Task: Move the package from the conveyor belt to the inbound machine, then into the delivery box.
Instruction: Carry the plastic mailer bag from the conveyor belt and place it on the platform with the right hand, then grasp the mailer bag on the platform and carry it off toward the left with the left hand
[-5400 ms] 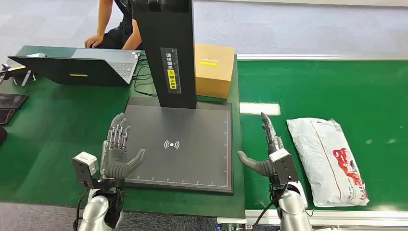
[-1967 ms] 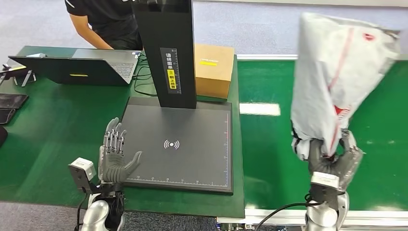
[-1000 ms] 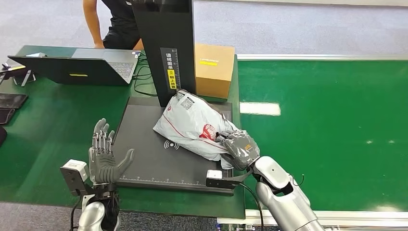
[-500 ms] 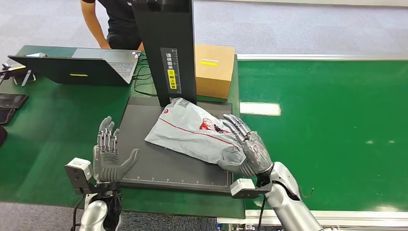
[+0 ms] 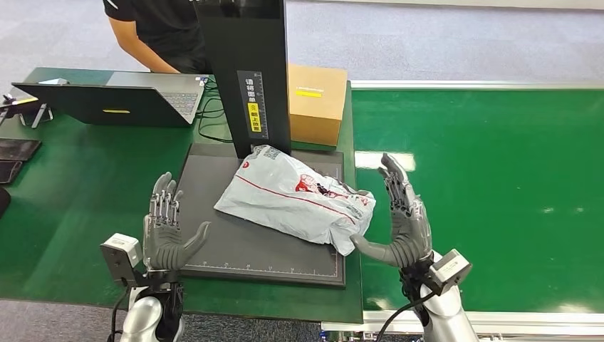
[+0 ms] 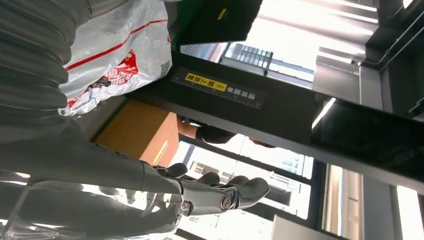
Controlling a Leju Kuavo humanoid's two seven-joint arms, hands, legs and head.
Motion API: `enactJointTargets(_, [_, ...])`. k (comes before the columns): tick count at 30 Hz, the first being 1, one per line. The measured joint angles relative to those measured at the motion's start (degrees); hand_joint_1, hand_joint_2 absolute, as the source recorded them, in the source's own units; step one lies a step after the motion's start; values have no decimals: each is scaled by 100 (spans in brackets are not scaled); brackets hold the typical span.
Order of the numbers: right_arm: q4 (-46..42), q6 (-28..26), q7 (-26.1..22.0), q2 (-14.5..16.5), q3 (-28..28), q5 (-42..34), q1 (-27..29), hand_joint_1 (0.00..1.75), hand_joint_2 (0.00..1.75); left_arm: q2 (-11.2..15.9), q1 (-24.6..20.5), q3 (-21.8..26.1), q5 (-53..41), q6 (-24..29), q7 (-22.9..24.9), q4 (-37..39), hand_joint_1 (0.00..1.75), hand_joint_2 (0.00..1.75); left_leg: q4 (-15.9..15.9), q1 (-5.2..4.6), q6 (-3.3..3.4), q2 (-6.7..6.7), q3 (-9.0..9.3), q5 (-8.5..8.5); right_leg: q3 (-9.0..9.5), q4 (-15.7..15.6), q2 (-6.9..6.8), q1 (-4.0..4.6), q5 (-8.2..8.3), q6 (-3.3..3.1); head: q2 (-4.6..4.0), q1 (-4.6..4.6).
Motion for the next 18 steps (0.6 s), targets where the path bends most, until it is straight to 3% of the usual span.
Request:
enactJointTargets(4, [-65, 135, 211, 222, -314, 126, 258, 0, 175, -1, 0, -120, -193, -244, 57, 1, 0, 175, 0, 0, 0, 0, 0, -1, 0, 0, 0, 0, 0, 0, 0, 0])
enactJointTargets(11, [-28, -328, 1038, 600, -1023, 741, 420, 0, 175, -1, -15, -381, -170, -460, 68, 57, 0, 175, 0, -1, 0, 0, 0, -2, -1, -1, 0, -1, 0, 1, 0, 0])
enactJointTargets(18, [-18, -274, 1201, 811, -1604, 683, 581, 0, 175, 3, -169, -606, -722, -334, 78, 244, 0, 175, 0, -1, 0, 0, -1, -2, -2, -1, 1, -1, 0, 0, 0, 0])
